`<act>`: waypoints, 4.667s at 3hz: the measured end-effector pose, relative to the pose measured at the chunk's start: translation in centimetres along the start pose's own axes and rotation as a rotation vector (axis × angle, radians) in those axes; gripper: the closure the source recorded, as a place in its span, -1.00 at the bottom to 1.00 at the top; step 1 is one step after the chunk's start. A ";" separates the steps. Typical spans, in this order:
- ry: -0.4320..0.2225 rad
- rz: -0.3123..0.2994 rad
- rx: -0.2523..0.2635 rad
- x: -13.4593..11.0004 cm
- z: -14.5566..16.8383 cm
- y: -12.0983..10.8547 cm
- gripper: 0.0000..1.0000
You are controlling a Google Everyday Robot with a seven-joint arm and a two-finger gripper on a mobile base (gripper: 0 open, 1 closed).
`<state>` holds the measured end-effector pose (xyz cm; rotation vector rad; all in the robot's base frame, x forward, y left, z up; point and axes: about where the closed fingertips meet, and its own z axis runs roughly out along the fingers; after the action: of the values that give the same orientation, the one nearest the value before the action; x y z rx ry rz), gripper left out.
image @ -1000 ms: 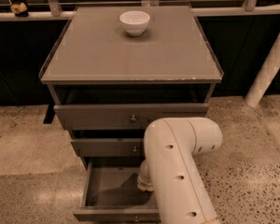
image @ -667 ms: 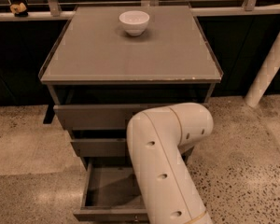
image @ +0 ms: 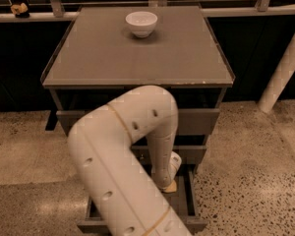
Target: Pick sponge from bottom drawer and place on counter
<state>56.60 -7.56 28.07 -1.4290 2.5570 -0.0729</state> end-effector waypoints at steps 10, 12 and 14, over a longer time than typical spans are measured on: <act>-0.145 -0.240 0.060 2.3 -8.7 3.9 1.00; -0.379 -0.269 -0.015 1.2 -8.5 3.9 1.00; -0.424 -0.269 -0.023 0.9 -8.4 4.0 1.00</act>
Offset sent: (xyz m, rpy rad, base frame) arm -0.0148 -0.0201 0.0143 -0.1040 -0.0328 0.0491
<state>51.08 -6.69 35.51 -1.5900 2.0267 0.1980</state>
